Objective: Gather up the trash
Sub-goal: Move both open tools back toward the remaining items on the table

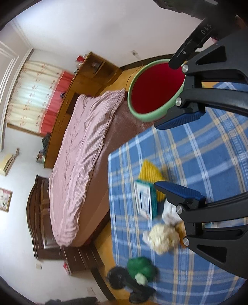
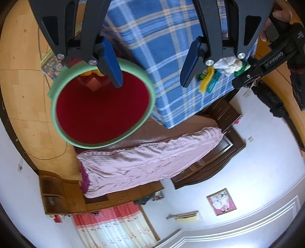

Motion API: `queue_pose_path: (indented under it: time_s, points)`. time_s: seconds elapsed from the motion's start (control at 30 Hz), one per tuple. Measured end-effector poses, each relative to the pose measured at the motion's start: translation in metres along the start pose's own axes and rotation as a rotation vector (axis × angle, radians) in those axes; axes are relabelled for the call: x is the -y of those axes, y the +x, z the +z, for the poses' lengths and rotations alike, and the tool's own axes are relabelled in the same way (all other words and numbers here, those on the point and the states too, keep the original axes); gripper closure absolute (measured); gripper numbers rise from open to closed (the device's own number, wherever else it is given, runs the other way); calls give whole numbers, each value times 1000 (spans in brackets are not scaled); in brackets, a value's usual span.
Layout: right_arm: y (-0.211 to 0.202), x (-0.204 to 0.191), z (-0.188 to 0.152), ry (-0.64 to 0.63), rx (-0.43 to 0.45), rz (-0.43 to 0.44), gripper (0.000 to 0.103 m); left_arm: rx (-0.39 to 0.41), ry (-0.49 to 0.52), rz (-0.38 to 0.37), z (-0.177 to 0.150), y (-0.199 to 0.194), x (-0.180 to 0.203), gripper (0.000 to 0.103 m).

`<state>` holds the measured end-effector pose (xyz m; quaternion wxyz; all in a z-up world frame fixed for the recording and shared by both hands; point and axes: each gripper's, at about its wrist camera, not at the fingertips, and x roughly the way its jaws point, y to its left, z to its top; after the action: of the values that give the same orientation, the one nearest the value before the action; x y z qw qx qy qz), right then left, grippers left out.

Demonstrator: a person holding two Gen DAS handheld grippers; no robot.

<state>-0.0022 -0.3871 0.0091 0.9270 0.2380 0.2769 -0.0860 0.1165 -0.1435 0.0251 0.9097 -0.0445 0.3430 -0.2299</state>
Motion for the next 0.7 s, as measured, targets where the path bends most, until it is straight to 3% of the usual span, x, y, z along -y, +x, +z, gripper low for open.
queue_pose_path:
  time_s: [0.37,0.7]
  points:
    - [13,-41,-7,-51,-38,48,34,25,-83,129,-1,-21,-57,47]
    - [31,-63,-18,-86,-90,64,34,3,-163,189,-9,-22,-101,47]
